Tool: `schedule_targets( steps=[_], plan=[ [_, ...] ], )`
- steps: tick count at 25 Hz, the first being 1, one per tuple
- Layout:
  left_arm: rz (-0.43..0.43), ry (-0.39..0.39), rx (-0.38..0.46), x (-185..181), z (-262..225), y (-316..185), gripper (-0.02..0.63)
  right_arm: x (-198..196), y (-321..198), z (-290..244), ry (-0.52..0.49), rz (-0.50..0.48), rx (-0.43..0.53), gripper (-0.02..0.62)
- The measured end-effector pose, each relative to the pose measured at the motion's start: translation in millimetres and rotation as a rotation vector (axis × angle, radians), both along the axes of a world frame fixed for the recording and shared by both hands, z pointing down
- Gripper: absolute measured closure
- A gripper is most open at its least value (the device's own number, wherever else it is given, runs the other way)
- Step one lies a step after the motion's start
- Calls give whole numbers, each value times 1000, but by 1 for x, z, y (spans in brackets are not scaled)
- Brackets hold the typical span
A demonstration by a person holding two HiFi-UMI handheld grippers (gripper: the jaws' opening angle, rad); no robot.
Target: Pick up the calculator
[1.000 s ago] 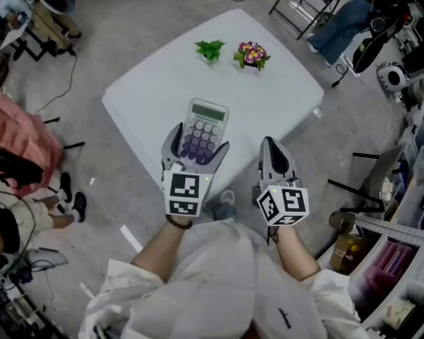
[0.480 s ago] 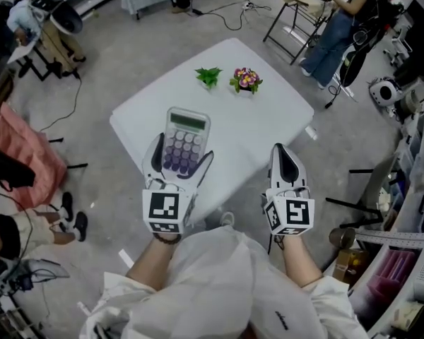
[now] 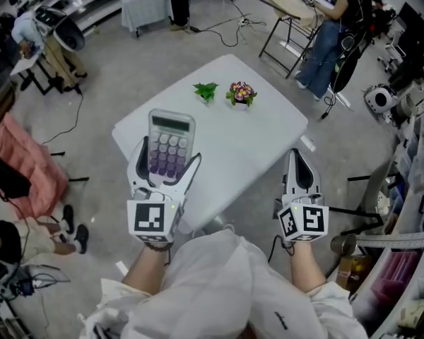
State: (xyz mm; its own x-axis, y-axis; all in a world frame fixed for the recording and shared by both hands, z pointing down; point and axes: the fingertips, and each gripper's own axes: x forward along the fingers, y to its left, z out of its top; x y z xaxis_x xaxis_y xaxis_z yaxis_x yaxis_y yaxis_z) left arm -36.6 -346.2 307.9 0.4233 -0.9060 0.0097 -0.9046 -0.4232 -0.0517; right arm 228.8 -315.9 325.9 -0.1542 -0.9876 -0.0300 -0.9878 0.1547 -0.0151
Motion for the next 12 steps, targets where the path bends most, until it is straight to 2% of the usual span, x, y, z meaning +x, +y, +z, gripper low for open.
schedule_targets(
  steps=[6, 12],
  plan=[
    [-18, 7, 36, 2, -9, 4, 114, 17, 8, -7, -23, 16, 22, 578],
    [-38, 8, 45, -13, -8, 3, 114, 3, 6, -12, -32, 6, 27, 578]
  ],
)
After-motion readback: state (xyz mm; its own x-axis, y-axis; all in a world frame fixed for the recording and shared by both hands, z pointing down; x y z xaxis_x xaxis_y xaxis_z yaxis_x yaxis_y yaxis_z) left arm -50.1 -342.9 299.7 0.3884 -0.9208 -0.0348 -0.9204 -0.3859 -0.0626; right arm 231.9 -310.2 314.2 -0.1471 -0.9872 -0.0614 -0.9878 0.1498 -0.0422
